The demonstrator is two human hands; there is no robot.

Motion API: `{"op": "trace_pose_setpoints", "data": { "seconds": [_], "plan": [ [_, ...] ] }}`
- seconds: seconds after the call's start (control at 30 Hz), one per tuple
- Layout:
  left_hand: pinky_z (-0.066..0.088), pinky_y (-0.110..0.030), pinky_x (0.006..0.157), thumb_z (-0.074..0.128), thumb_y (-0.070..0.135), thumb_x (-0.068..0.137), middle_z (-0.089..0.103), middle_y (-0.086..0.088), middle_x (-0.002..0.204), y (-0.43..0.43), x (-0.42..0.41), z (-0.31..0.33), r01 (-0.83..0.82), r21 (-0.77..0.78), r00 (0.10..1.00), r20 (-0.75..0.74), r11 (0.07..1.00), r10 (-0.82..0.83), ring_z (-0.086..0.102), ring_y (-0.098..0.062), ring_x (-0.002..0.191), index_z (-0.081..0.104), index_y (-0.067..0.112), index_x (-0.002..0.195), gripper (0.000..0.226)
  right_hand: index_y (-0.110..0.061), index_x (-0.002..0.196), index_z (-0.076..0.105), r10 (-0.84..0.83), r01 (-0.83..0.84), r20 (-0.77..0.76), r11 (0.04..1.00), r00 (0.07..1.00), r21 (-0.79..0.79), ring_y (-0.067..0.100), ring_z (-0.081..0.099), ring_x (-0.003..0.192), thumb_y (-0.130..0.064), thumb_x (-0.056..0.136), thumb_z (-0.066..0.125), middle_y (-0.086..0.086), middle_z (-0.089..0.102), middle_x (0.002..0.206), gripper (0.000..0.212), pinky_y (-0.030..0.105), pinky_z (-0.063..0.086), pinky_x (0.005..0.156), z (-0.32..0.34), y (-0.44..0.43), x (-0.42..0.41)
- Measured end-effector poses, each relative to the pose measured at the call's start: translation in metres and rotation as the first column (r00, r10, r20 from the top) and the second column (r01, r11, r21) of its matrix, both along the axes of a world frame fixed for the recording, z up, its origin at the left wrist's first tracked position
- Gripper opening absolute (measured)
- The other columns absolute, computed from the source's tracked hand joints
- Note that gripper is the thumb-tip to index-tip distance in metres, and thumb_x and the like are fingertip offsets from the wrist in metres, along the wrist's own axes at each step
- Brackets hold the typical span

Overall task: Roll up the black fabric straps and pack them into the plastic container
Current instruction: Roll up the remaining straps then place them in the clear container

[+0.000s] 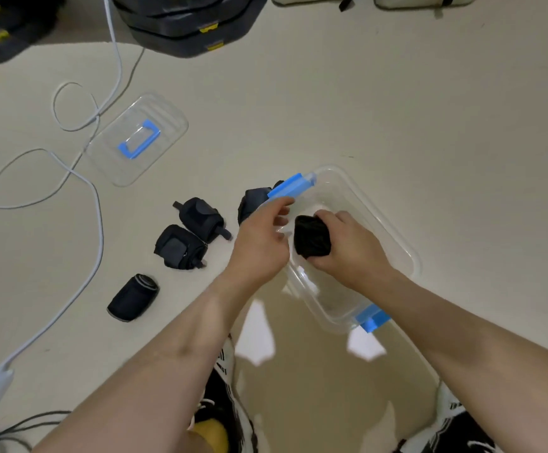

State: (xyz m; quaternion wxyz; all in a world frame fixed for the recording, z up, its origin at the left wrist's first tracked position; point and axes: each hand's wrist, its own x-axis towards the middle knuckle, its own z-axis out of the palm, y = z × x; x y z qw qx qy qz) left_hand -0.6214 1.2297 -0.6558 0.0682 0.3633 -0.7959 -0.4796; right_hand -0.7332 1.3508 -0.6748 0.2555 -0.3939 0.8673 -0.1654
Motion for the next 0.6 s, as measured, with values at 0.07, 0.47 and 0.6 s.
{"op": "trace_pose_setpoints", "data": {
  "seconds": [0.07, 0.47, 0.6],
  "plan": [
    [0.048, -0.034, 0.097, 0.051, -0.002, 0.086, 0.061, 0.004, 0.125, -0.029, -0.003, -0.004, -0.11, -0.152, 0.992, 0.046, 0.982, 0.118, 0.056, -0.013, 0.113, 0.056, 0.021, 0.133, 0.053, -0.02, 0.132, 0.047, -0.012, 0.013, -0.016, 0.999, 1.0, 0.032, 0.03, 0.058, 0.094, -0.03, 0.078, 0.072, 0.007, 0.051, 0.119, 0.06, 0.042, 0.054, 0.073, -0.008, -0.009, -0.003],
    [0.048, -0.035, 0.092, 0.069, 0.04, 0.088, 0.06, 0.001, 0.124, -0.123, -0.04, -0.059, 0.332, 0.137, 0.769, 0.534, 0.934, -0.351, 0.058, -0.022, 0.107, 0.037, 0.032, 0.141, 0.063, -0.004, 0.1, 0.058, 0.399, -0.303, -0.529, 0.916, 0.749, 0.262, 0.034, 0.045, 0.11, -0.001, 0.073, 0.029, 0.014, 0.052, 0.107, 0.04, 0.041, 0.022, 0.077, -0.015, -0.043, -0.035],
    [0.043, -0.03, 0.066, 0.074, 0.029, 0.082, 0.06, -0.001, 0.089, -0.12, -0.046, -0.069, 0.198, 0.064, 0.835, 0.512, 0.978, -0.202, 0.057, -0.023, 0.082, 0.041, 0.023, 0.113, 0.045, -0.007, 0.084, 0.062, 0.42, -0.314, -0.554, 0.907, 0.718, 0.281, 0.032, 0.05, 0.104, -0.011, 0.078, 0.058, 0.011, 0.053, 0.098, 0.008, 0.041, 0.03, 0.079, -0.015, -0.048, -0.045]
  ]
}}
